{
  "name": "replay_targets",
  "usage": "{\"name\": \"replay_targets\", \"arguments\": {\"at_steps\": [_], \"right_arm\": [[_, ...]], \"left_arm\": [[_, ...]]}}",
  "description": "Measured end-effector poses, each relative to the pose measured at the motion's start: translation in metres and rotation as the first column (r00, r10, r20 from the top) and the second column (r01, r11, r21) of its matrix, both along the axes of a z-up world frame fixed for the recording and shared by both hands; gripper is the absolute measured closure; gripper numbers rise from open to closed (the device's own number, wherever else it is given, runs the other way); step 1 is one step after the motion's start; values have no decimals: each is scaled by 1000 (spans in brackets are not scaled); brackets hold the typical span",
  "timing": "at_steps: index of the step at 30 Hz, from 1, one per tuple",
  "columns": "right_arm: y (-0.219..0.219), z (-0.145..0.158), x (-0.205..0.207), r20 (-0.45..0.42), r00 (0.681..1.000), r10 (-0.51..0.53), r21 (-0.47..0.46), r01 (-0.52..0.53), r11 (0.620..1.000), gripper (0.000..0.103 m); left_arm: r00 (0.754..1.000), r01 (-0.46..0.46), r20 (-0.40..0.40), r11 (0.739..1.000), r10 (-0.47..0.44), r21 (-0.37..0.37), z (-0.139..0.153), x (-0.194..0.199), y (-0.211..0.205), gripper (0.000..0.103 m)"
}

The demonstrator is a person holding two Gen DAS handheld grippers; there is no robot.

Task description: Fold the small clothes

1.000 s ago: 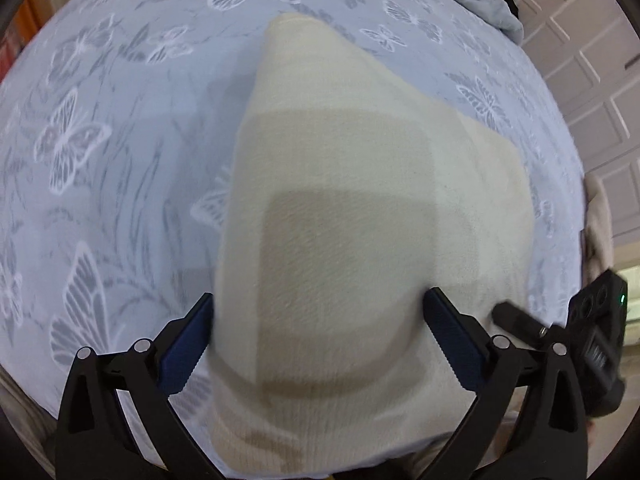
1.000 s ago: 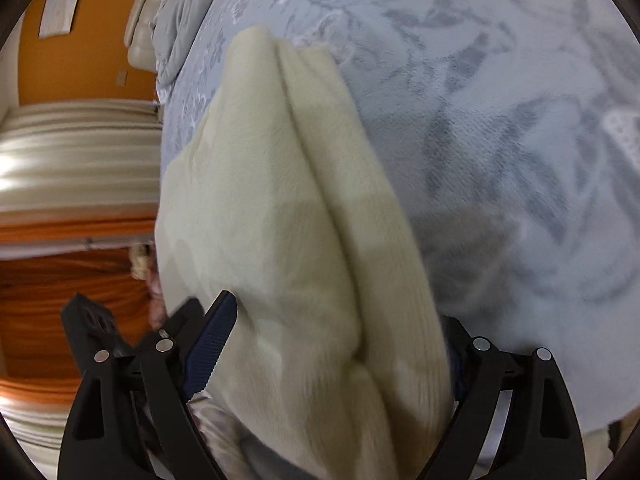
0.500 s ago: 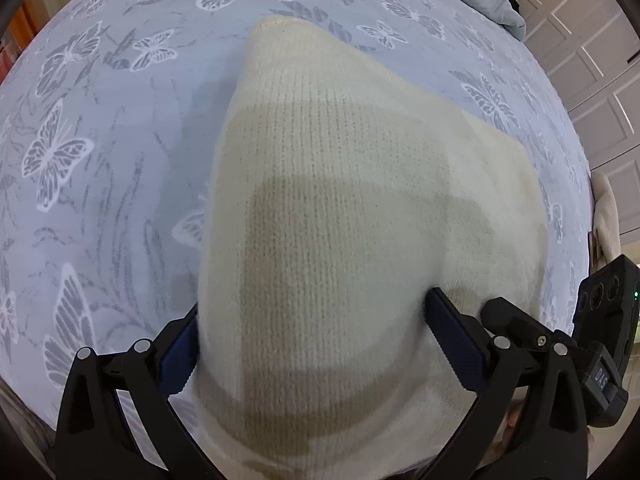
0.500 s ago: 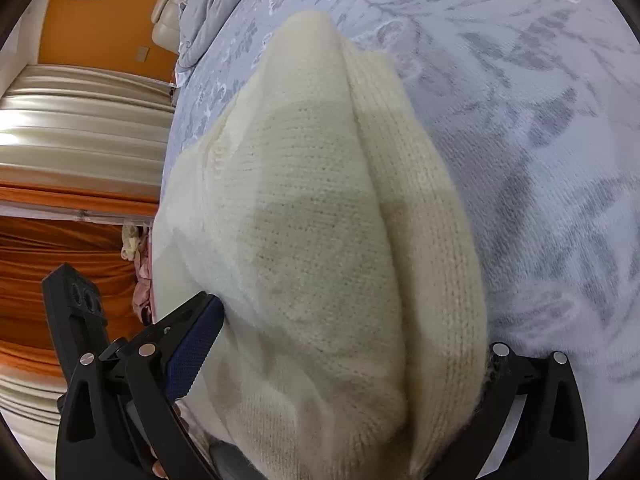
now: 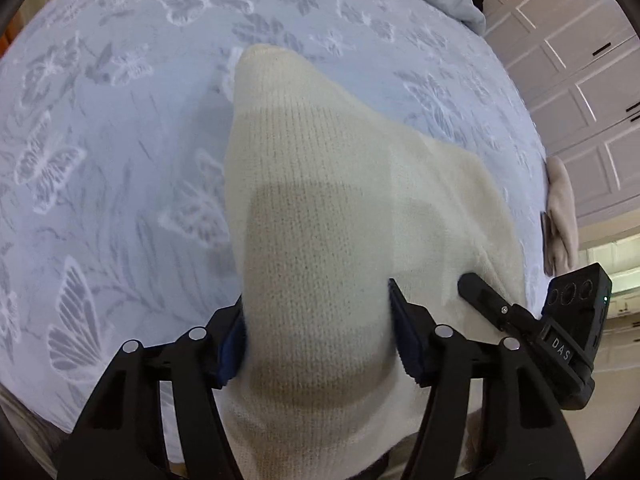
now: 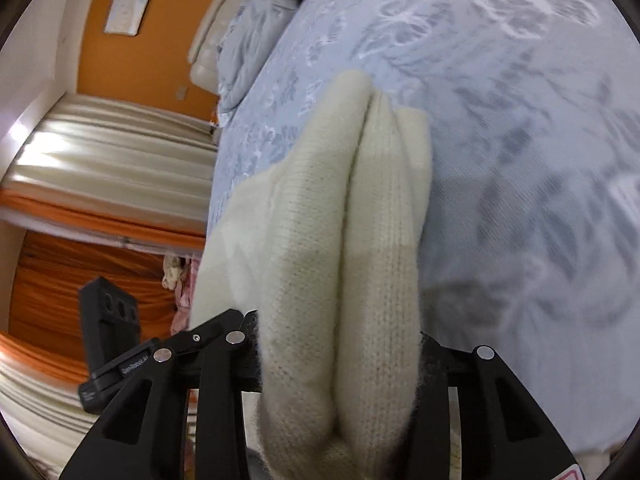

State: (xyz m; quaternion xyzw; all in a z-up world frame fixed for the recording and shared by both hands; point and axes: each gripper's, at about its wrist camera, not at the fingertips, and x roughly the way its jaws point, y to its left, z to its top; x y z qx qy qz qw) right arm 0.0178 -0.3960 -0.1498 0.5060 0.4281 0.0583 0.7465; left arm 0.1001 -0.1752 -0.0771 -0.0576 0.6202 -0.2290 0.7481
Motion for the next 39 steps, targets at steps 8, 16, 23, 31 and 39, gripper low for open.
{"name": "replay_targets", "arguments": {"at_steps": [8,16,23,31,39], "right_arm": [[2,-29,22,-107,994,-6,55,12,998,44],[14,20,-9,16,999,-43,-92,44,995,65],[22,88,-68,136,985,-108,-132,126,983,65],[38,166,-130,261,953,-154,-196,209,958,65],[63,229,-164,381,918,-115,-286,235,929,65]], "left_arm": [[998,-56,-22,996,58,71,-33,-3,-12,15],[994,47,92,987,-62,157,18,-18,-25,46],[959,142,224,979,-173,149,81,-66,-23,46],[885,216,387,965,-257,146,157,-123,-19,46],[827,221,507,969,-244,107,213,-154,7,46]]}}
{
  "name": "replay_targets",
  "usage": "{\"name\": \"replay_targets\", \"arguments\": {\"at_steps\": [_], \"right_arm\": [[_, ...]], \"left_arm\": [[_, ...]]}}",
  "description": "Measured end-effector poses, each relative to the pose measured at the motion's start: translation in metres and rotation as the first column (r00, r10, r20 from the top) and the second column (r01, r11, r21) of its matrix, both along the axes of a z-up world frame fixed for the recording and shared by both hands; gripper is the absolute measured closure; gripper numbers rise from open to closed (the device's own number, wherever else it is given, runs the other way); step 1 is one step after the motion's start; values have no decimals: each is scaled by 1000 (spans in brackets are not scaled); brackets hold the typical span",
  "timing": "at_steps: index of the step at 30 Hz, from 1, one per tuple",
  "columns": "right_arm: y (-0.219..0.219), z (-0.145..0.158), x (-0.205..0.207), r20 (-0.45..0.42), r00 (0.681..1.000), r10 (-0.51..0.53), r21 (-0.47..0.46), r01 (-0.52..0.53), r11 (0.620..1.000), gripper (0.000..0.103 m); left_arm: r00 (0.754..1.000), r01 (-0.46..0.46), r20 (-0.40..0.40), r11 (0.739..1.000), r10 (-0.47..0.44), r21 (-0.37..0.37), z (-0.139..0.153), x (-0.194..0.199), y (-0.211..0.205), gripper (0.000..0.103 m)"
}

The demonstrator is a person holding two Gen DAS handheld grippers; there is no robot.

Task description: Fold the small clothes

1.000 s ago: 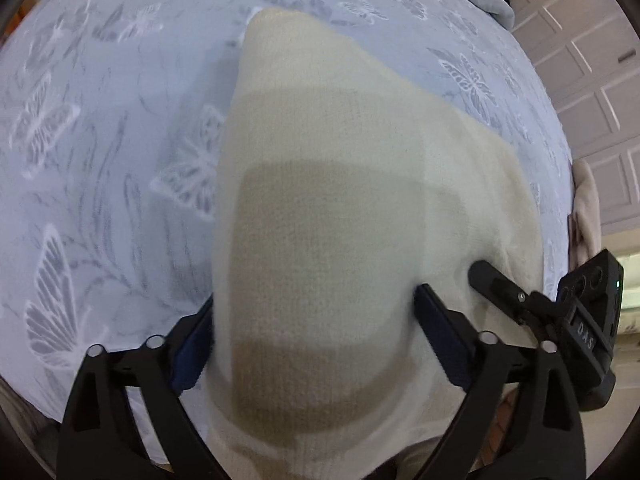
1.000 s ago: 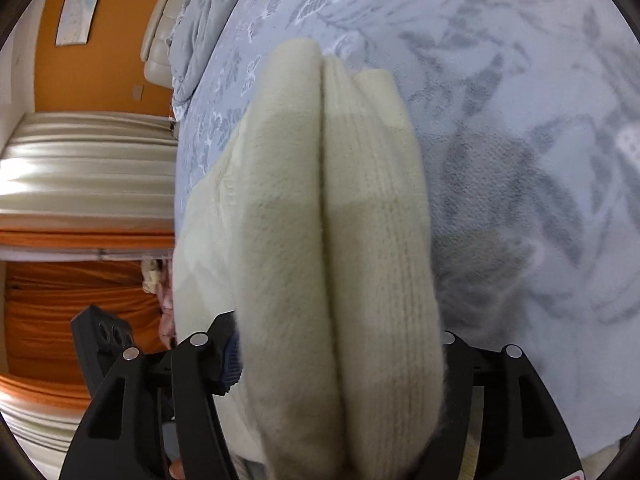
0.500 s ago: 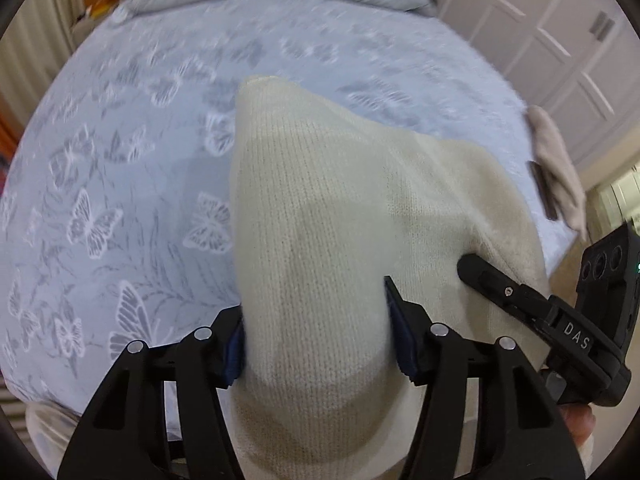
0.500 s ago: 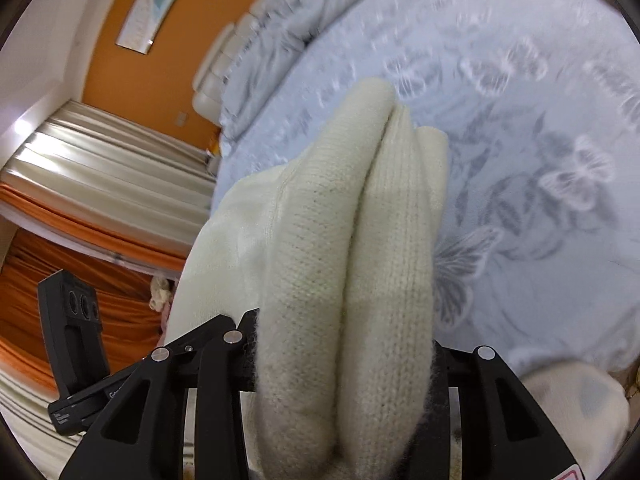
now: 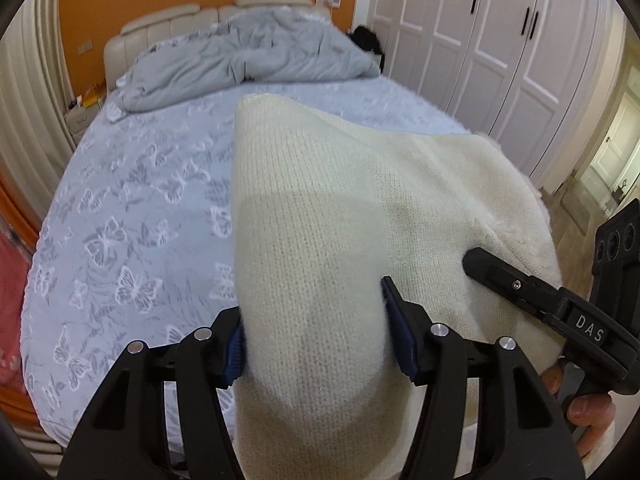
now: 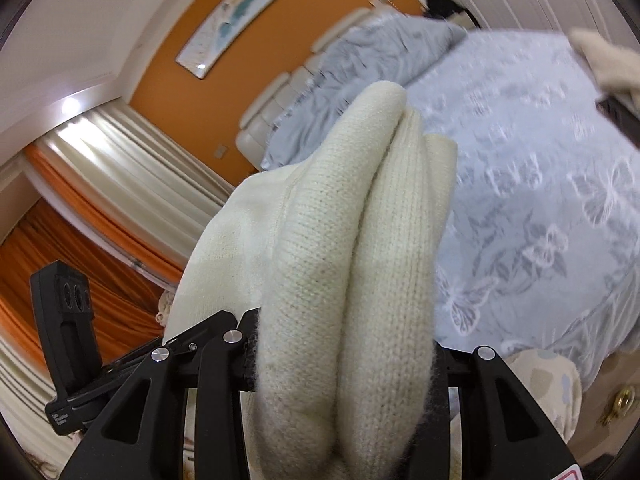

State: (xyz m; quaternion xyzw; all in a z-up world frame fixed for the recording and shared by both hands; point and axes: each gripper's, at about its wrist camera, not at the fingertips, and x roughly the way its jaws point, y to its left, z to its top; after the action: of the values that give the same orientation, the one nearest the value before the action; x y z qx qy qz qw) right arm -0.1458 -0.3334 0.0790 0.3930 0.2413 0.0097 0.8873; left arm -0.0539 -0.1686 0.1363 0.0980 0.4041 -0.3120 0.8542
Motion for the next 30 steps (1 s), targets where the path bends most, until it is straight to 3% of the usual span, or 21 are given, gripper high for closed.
{"name": "replay_targets", "arguments": {"at_steps": [11,16,20,25,30], "right_arm": [[45,88,-16,203,978,51,-130,-25,991,65],[73,137,-14,320,942,102,-204,-36,978,65],[98,173,-1,398,903,161,-248,-63,967,65],[129,194,25,426,879,213,-274,-99,957,65],[149,188,68,403,877,262,-258,-166,952,65]], "left_arm": [[979,-4,202,991,31,-134,80,-29,60,46],[947,6,314,977,62,-212,122,-37,96,46],[904,3,414,963,113,-269,154,-39,128,46],[874,-28,454,951,173,-307,176,-24,167,46],[867,-83,445,945,225,-315,173,-4,192,46]]}}
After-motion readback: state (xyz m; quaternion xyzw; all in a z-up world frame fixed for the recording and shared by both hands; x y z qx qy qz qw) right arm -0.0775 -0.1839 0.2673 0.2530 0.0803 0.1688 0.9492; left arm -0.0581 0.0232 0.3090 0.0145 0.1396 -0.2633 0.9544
